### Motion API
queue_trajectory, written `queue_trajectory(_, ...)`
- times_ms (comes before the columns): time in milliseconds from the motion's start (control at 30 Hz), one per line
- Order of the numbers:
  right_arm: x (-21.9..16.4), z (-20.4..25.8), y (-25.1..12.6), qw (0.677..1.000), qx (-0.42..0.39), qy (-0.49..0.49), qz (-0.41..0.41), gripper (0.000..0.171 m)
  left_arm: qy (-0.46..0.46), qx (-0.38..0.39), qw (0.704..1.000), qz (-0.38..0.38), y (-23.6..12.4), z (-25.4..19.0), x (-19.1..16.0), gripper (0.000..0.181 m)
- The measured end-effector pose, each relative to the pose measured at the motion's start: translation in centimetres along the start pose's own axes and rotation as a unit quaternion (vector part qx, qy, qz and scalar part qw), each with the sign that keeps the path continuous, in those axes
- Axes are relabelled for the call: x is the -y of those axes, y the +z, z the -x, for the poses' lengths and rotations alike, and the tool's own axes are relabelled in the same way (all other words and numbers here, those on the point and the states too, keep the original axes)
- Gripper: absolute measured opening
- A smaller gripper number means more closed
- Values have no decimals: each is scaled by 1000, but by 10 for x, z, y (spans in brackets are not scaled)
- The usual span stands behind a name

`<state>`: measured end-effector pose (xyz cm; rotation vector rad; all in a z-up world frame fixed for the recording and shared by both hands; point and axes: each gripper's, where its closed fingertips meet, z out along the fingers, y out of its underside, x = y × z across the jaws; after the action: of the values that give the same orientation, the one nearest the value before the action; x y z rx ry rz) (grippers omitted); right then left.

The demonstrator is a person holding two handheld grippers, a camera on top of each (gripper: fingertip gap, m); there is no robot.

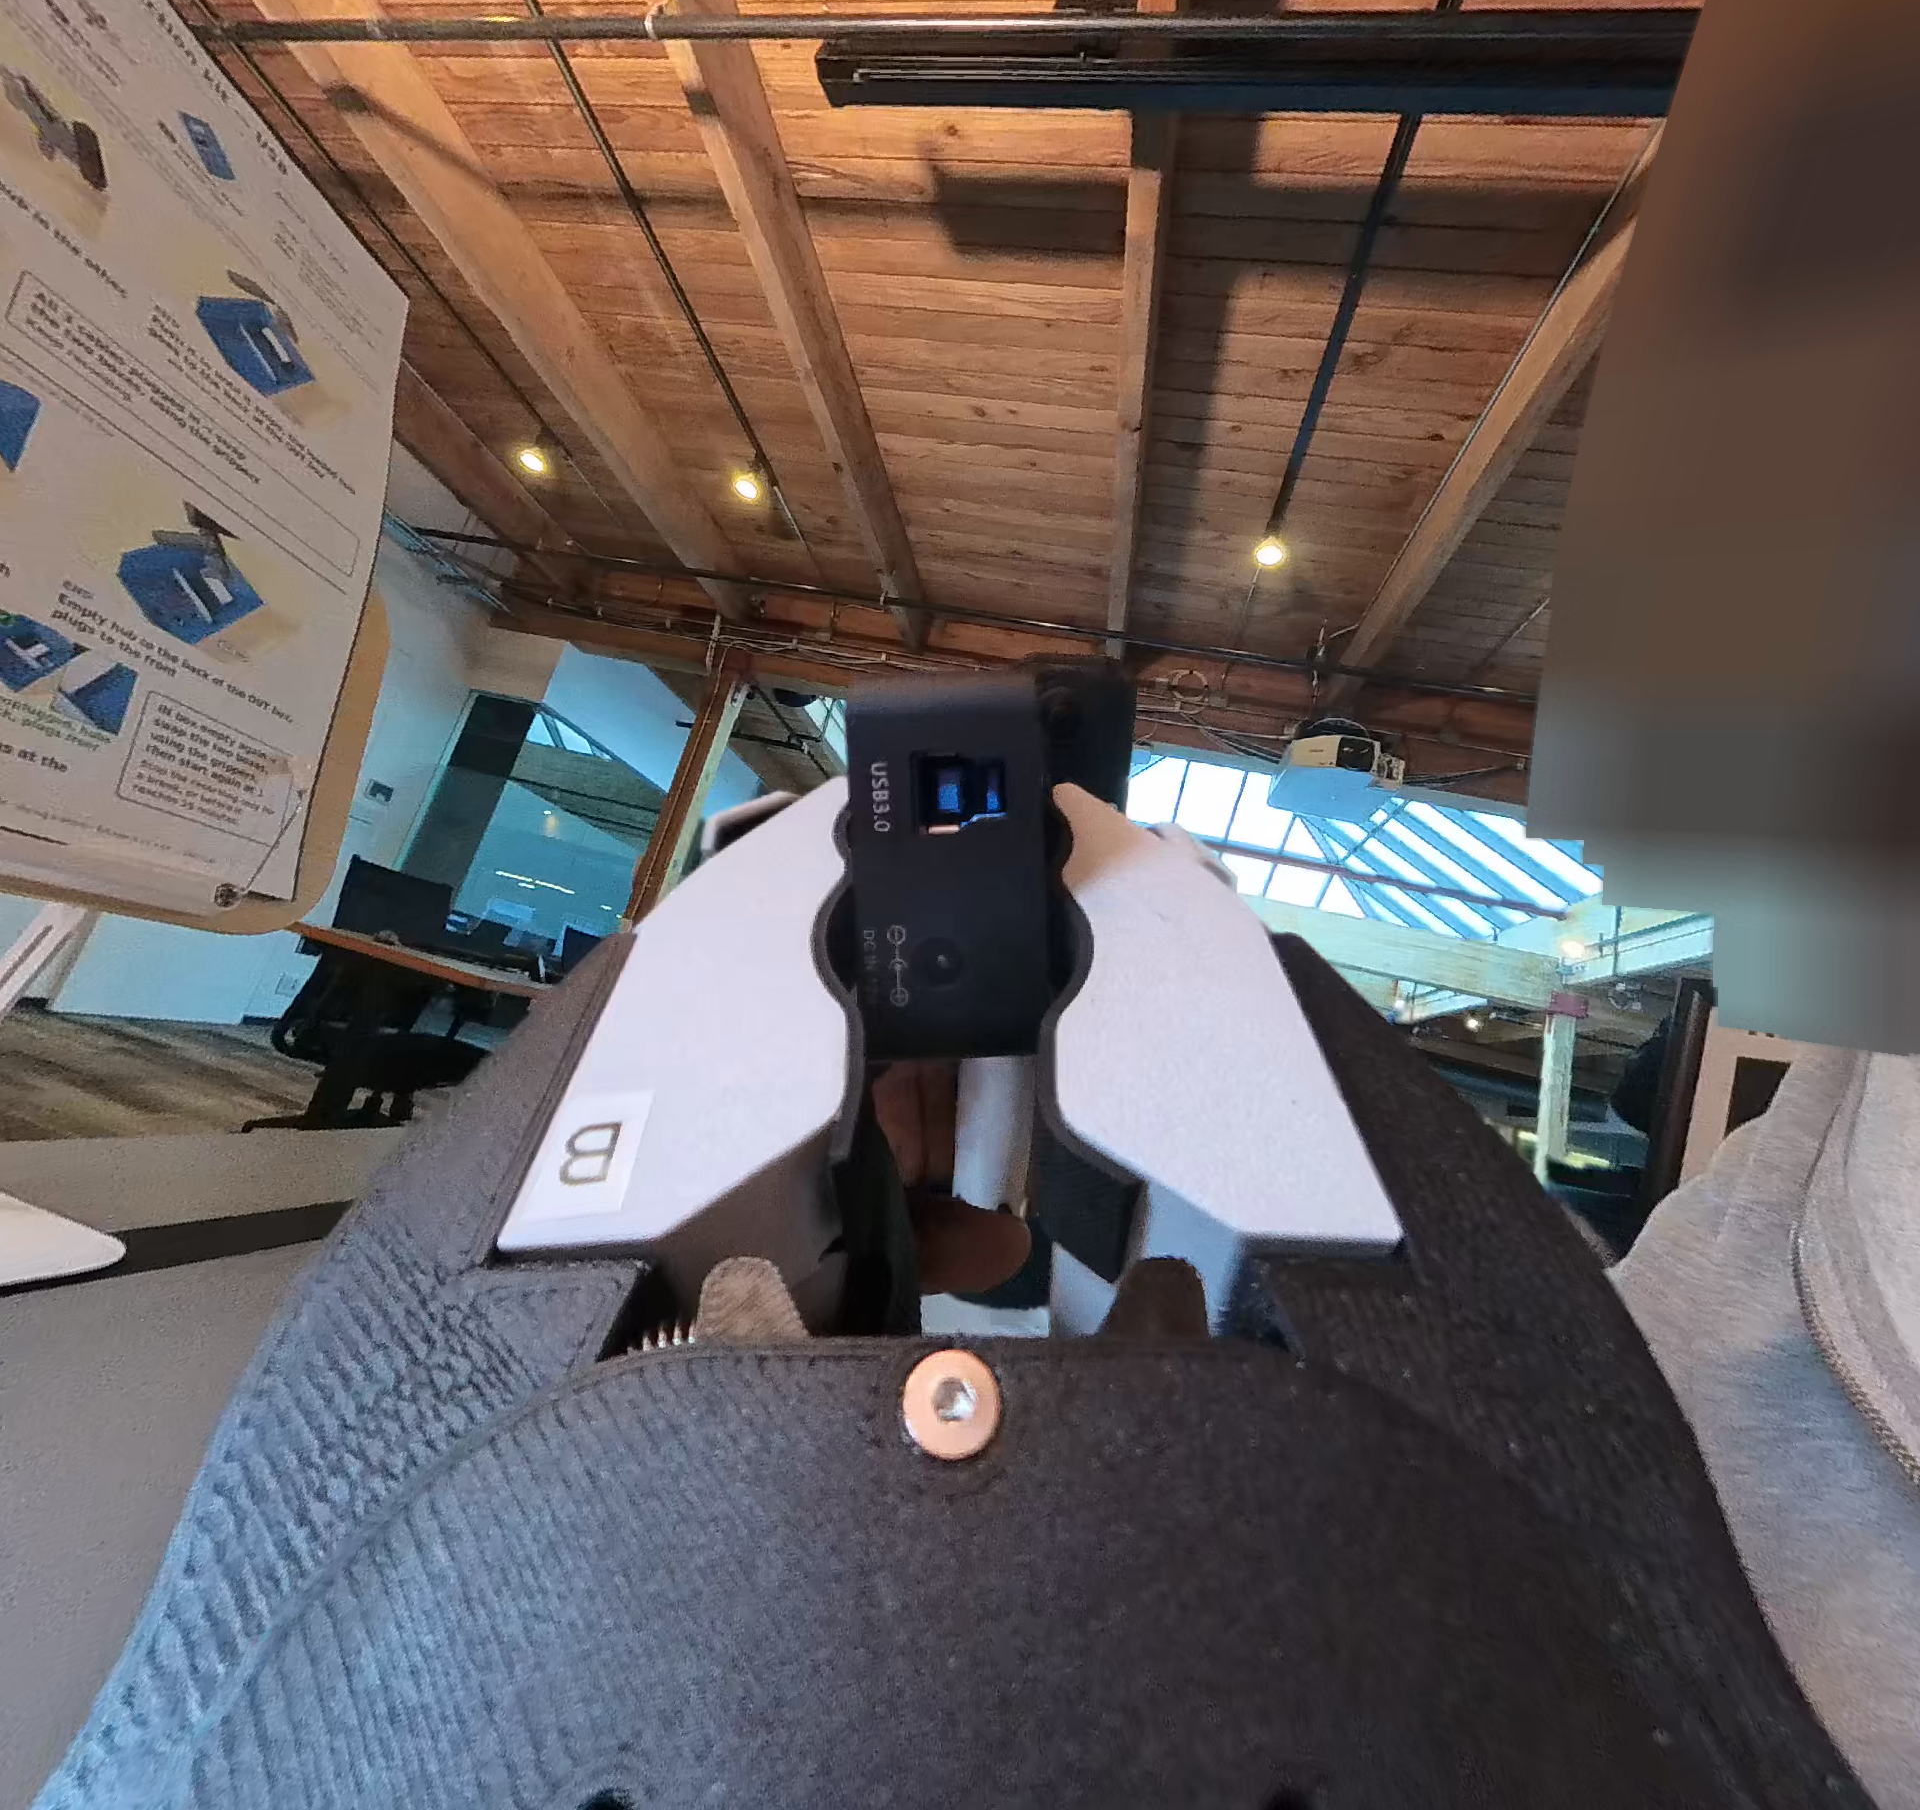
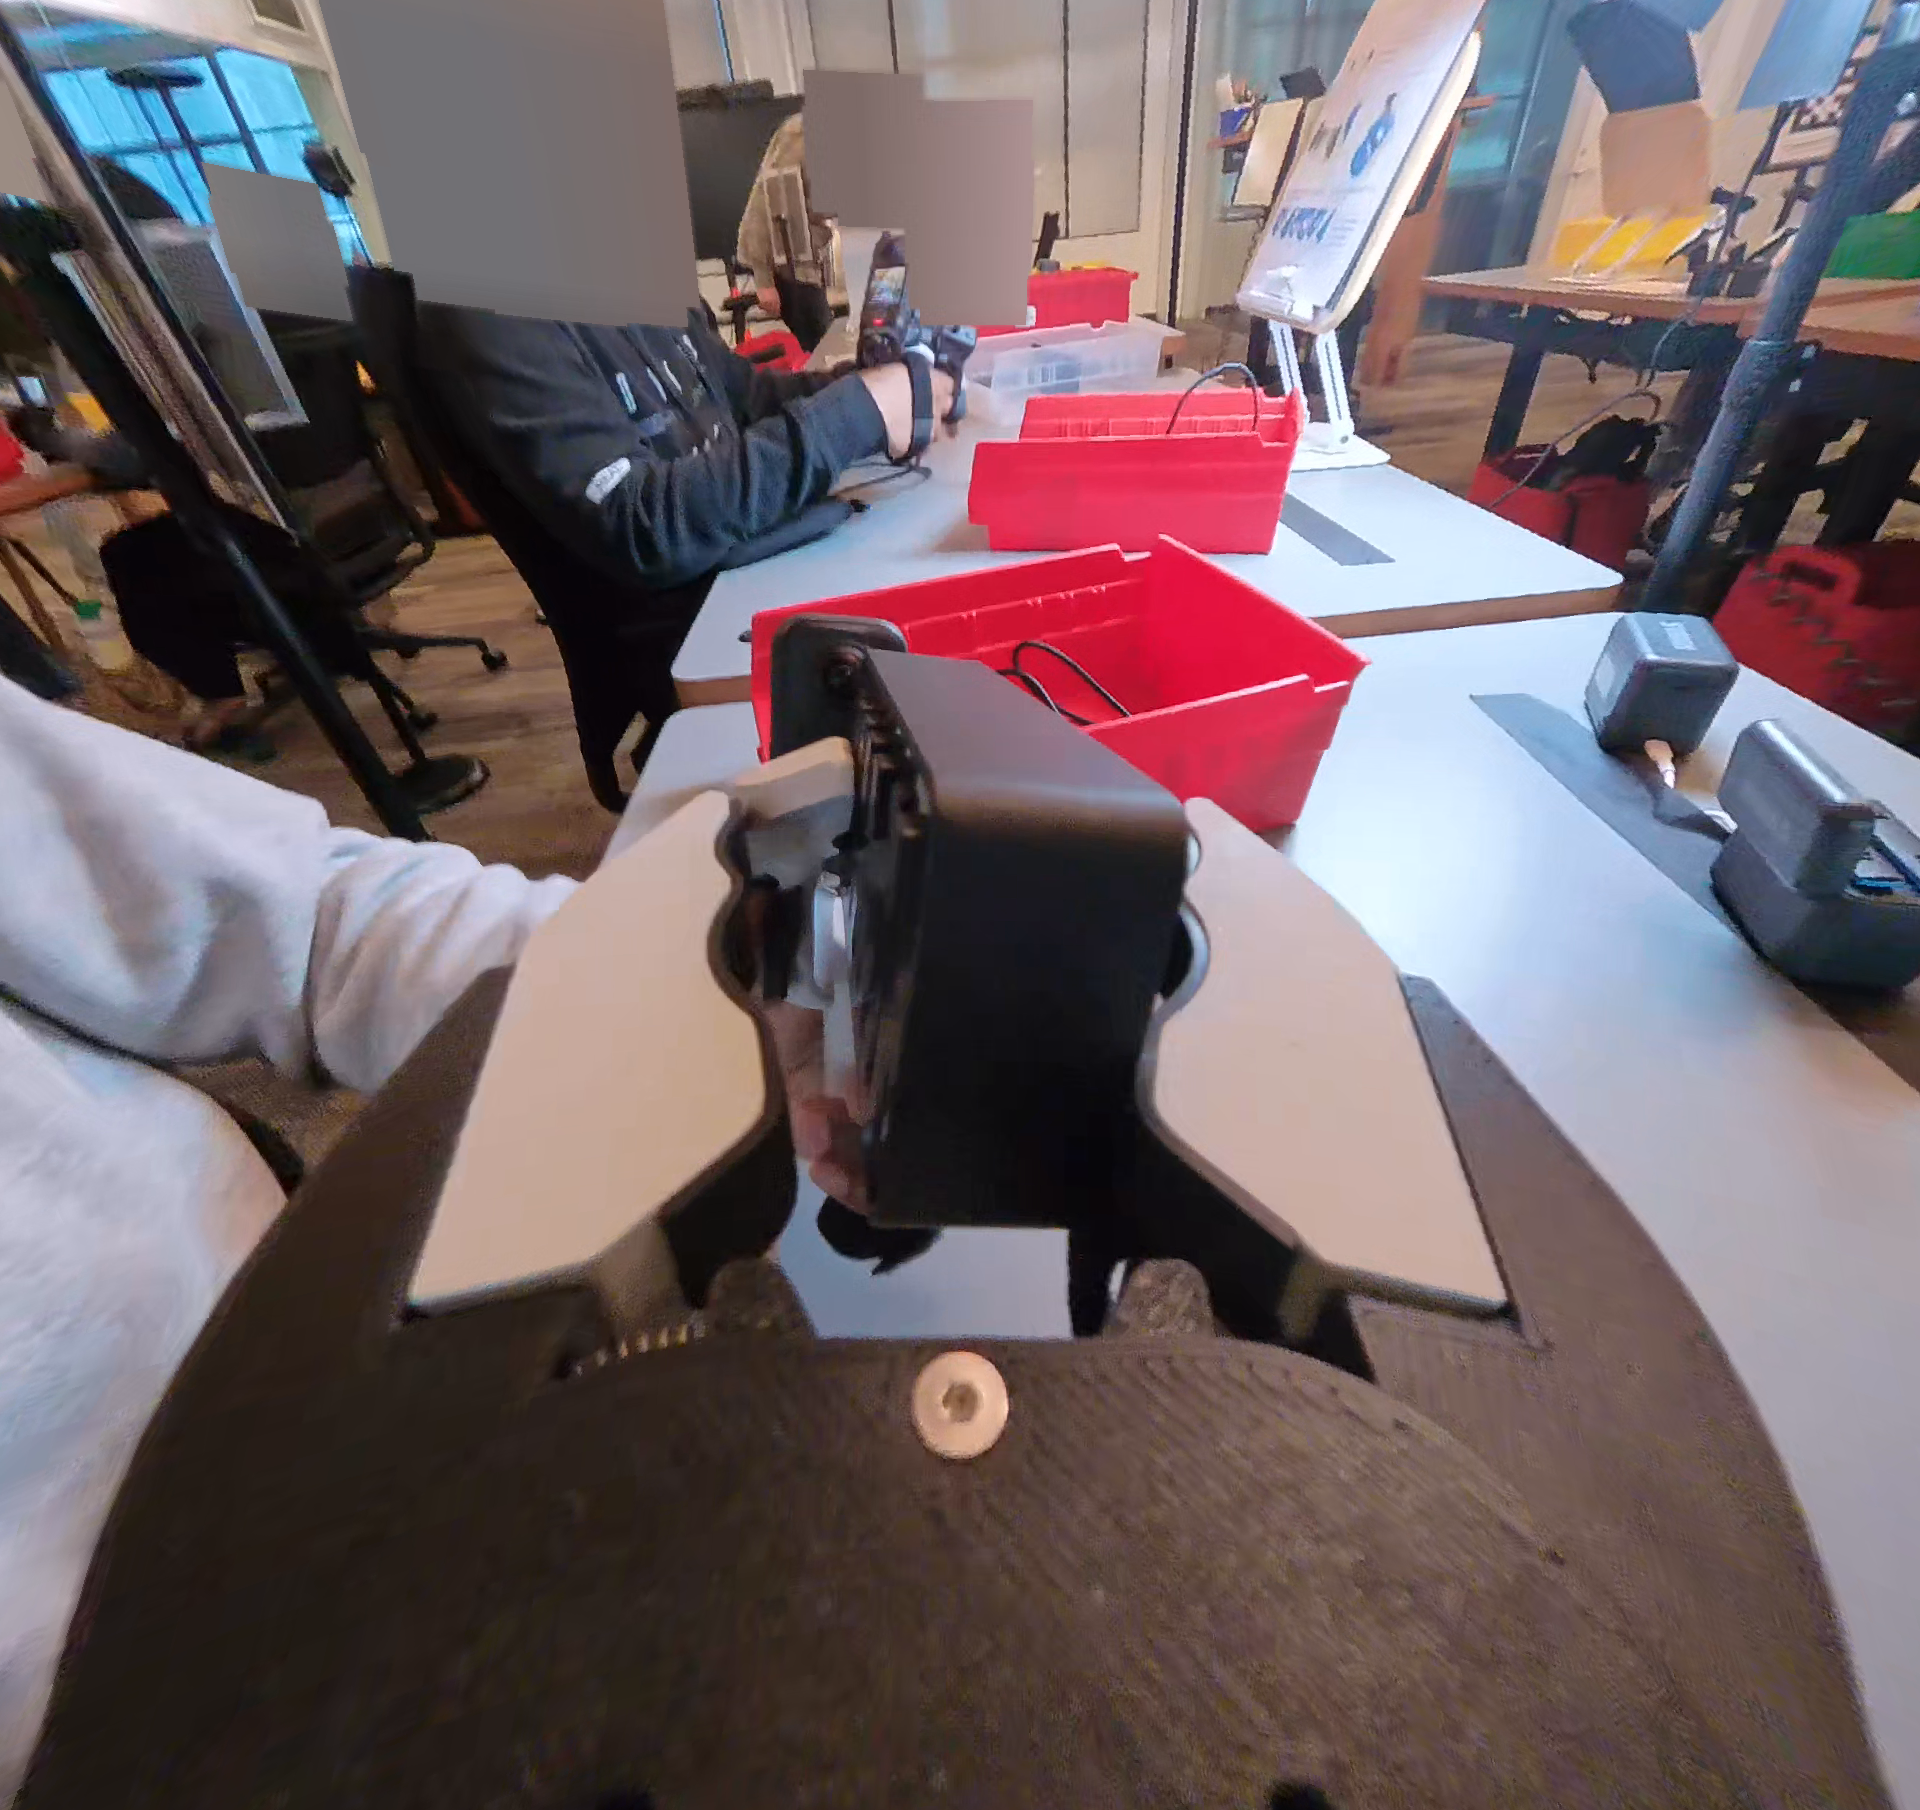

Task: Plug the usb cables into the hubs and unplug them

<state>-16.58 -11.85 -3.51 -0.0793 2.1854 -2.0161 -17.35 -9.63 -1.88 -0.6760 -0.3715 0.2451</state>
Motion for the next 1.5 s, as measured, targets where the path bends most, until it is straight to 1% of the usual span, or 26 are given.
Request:
queue_trajectory(33,2,2,0,1000,9,11,-6,67,-13,-1,1000,-4,-1,1,1,34)
queue_trajectory(67,4,5,-2,999,23,31,-8,57,-32,-10,999,-3,0,0,1,31)
queue_trajectory(167,4,1,-5,998,15,63,11,54,-61,-5,998,-2,1,3,-1,30)
queue_trajectory(300,5,1,-9,997,20,72,16,52,-56,-5,998,1,2,2,-3,30)
queue_trajectory(367,20,-7,-15,995,5,89,-36,33,-46,4,999,-10,-1,6,2,30)
queue_trajectory(400,23,-9,-18,994,4,97,-47,33,-35,8,999,-8,-1,7,2,30)
queue_trajectory(467,19,-9,-20,994,14,98,-34,32,-19,8,1000,7,-1,7,-1,30)
queue_trajectory(567,19,-11,-22,993,16,109,-31,31,-29,14,999,10,0,9,-4,31)
queue_trajectory(633,20,-15,-25,993,7,115,-33,30,-27,27,999,9,0,13,-4,35)
queue_trajectory(700,29,-25,-35,992,-22,115,-52,30,-22,49,998,-16,-2,19,4,44)
queue_trajectory(767,43,-37,-56,990,-60,104,-77,30,-24,82,996,-37,-6,30,13,48)
queue_trajectory(833,59,-51,-85,985,-119,80,-98,30,-22,115,992,-36,-10,41,14,60)
queue_trajectory(900,73,-66,-121,974,-198,40,-105,31,-17,137,990,-36,-11,48,15,73)
queue_trajectory(967,85,-80,-166,951,-293,-2,-102,31,-8,151,988,-27,-11,51,11,82)
queue_trajectory(1033,91,-91,-217,917,-388,-35,-91,31,19,160,987,-2,-9,51,3,88)
queue_trajectory(1067,93,-96,-244,895,-436,-44,-84,31,43,163,986,16,-8,51,-2,91)
queue_trajectory(1133,88,-106,-303,840,-536,-52,-65,31,104,160,980,52,-4,46,-12,93)
queue_trajectory(1200,66,-116,-358,788,-615,-24,-19,31,178,152,968,92,0,39,-22,94)
queue_trajectory(1267,34,-126,-408,732,-680,19,38,31,240,144,952,126,2,35,-32,94)
queue_trajectory(1333,1,-136,-448,681,-725,56,84,31,256,133,947,144,4,31,-40,94)
queue_trajectory(1367,-17,-141,-460,667,-734,78,104,31,257,132,946,148,4,31,-43,94)
queue_trajectory(1400,-34,-146,-467,662,-732,102,122,31,258,132,945,152,4,32,-45,94)
queue_trajectory(1500,-74,-159,-472,660,-716,148,172,31,265,134,942,158,2,33,-47,94)
